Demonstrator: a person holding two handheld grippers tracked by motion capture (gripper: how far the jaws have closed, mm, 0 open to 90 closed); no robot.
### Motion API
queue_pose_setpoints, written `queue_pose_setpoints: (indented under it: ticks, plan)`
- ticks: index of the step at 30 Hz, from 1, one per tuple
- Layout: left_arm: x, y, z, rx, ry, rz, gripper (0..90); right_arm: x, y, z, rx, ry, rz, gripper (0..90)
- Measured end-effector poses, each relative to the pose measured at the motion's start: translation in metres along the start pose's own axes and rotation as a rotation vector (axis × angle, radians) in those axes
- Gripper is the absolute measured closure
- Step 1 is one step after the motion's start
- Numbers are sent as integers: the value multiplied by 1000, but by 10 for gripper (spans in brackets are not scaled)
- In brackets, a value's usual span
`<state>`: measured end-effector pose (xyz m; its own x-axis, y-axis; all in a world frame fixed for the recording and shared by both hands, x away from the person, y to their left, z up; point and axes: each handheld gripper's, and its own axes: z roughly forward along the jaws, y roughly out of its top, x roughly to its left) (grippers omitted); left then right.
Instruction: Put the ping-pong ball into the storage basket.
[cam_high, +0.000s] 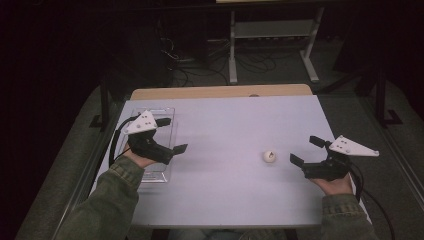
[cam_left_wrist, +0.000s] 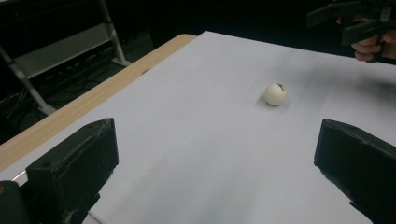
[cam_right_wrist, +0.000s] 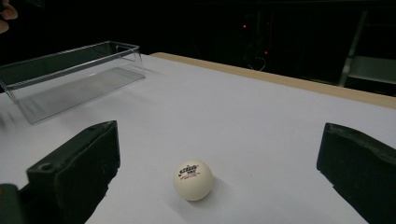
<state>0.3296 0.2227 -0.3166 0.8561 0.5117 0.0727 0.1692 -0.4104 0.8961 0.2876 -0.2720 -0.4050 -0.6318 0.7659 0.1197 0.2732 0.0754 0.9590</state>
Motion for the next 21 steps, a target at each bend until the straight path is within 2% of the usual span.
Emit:
queue_pose_setpoints:
  ticks: [9,21]
  plan:
    - [-2,8,13,33,-32,26,0,0,0,0,1,0,-1,0]
    - [-2,15,29,64,-65,27,0,0,0,0,2,3,-2,0]
